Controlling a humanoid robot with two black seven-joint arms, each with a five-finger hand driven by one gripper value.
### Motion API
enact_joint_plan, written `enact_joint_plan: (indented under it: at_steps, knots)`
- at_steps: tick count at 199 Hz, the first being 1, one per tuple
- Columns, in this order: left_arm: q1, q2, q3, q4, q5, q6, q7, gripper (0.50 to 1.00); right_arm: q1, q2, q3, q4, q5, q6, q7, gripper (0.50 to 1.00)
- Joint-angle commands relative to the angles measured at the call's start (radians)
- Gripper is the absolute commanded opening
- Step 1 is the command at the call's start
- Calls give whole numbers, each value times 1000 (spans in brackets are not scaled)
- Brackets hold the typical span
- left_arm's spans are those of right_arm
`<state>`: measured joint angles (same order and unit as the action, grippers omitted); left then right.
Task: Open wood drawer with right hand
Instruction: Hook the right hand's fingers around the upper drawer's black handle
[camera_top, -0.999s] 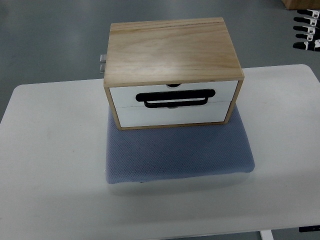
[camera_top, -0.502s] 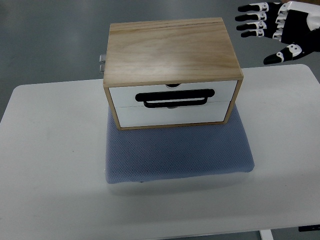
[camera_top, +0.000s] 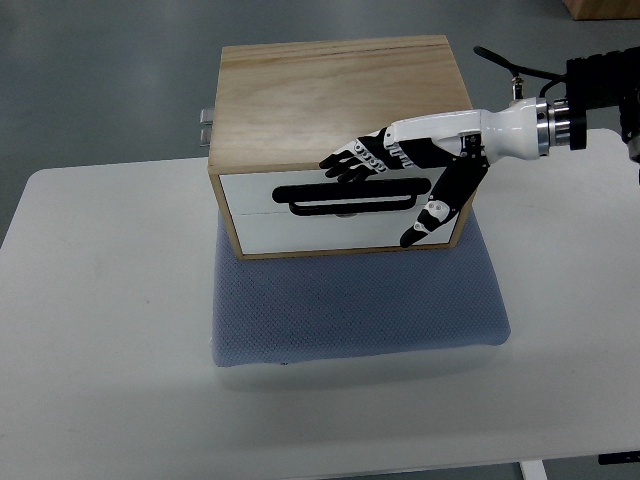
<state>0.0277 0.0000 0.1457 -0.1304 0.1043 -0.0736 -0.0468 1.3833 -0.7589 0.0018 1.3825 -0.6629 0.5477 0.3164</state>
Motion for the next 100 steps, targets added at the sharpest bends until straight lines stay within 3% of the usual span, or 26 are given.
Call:
enact_joint_plan:
  at_steps: [1, 100]
  knots:
    - [0, 0, 0, 0, 0, 0, 1, 1000, -4, 15, -9, -37, -9, -23, -2, 952]
    - [0, 0, 0, 0, 0, 0, 1, 1000, -59, 32, -14, -72, -40, -23, -2, 952]
